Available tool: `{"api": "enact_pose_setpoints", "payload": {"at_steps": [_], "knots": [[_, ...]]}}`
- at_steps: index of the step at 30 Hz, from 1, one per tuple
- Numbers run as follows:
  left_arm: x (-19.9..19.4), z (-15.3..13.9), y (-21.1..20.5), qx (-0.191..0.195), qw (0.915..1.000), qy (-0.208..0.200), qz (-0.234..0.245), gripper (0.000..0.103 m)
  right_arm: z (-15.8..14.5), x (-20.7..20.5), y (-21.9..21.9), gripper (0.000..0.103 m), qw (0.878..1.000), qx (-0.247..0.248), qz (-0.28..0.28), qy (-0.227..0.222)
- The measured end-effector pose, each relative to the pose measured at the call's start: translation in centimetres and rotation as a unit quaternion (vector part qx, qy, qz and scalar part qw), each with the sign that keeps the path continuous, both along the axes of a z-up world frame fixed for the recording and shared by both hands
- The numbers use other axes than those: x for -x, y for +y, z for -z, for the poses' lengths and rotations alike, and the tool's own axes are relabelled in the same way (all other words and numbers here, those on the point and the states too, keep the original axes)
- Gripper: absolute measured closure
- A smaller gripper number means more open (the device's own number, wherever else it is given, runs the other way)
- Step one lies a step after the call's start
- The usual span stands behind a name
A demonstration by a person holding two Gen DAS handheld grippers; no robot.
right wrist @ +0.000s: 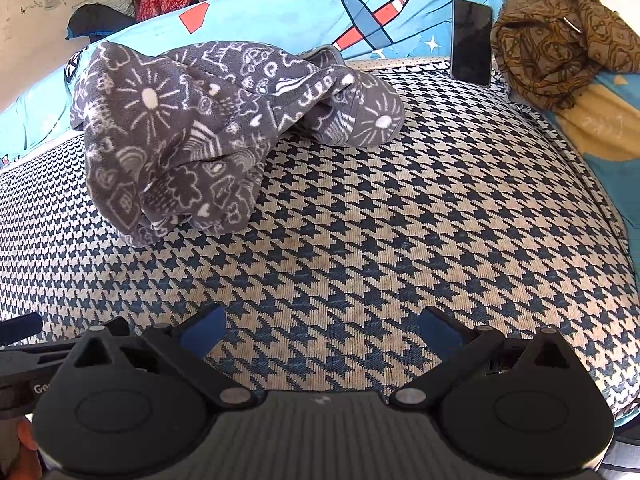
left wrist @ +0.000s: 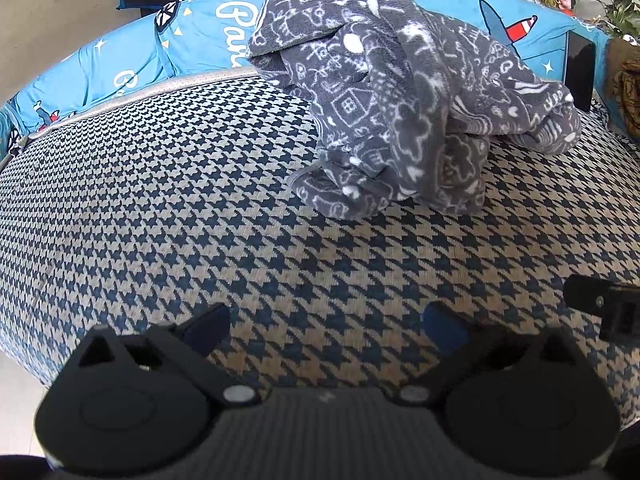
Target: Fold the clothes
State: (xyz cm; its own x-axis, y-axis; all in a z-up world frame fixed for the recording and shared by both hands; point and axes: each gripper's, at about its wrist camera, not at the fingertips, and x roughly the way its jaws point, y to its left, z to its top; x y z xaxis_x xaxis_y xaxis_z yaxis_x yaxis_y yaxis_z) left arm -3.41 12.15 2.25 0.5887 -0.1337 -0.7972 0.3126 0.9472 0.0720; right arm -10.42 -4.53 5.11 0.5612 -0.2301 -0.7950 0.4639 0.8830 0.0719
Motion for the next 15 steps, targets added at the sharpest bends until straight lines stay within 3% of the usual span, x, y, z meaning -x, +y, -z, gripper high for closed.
{"api": "enact_pose_setpoints", "payload": {"at_steps": [15], "knots": [[0.09, 0.22, 0.18, -0.003, 0.9999, 0.004, 0.012, 0.000, 0.29, 0.01, -0.15, 0.000, 1.000, -0.002, 0.003, 0.007]]}}
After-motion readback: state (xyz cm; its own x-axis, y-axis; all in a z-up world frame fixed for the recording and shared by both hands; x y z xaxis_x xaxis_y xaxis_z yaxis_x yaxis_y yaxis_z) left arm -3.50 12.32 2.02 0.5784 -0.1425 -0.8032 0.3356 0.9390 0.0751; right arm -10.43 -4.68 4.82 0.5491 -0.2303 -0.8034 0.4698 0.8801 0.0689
